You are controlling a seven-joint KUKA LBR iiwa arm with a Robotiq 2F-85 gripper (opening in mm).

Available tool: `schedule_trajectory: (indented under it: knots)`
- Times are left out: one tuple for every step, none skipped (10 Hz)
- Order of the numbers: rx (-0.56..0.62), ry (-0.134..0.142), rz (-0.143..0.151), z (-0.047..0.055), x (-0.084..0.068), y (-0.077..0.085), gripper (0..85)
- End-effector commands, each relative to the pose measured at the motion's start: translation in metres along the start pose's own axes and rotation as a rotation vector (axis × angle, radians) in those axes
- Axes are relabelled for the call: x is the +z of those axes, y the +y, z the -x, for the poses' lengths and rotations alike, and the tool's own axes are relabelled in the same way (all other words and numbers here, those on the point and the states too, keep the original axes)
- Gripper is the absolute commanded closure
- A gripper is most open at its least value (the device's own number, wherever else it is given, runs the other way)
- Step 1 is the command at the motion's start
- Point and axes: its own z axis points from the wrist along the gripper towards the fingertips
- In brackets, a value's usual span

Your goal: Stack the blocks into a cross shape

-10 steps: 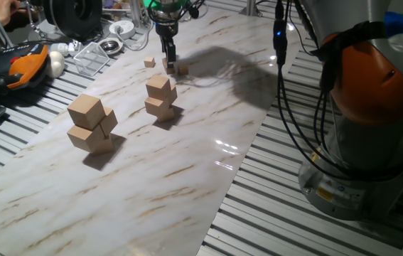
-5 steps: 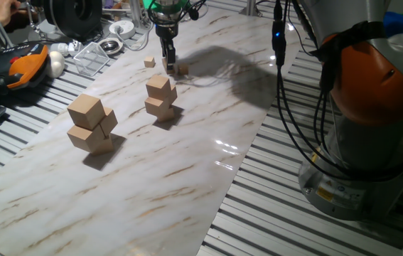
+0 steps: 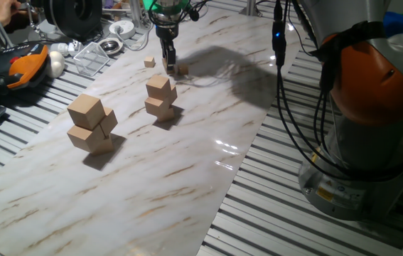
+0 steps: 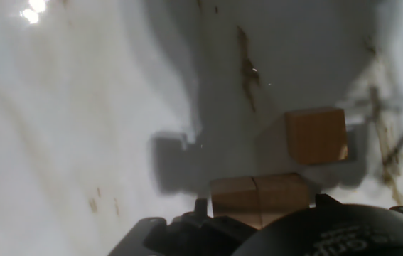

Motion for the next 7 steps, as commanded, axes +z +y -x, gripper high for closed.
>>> schedule_trajectory:
  knots:
    - [0.0, -0.001, -0.001, 0.0001, -0.0001, 0.0003, 17.0]
    - [-0.002, 0.0, -0.004, 0.0006, 0.0001, 0.0005, 17.0]
    - [-0.003, -0.001, -0.007, 0.0009, 0.0001, 0.0008, 17.0]
    - [-0.003, -0.003, -0.008, 0.001, 0.0, 0.001, 17.0]
    - [-0.005, -0.005, -0.011, 0.0011, 0.0002, 0.0013, 17.0]
    - [-0.005, -0.005, -0.011, 0.0013, 0.0009, 0.0012, 17.0]
    - [-0.005, -0.005, -0.011, 0.0013, 0.0021, 0.0013, 17.0]
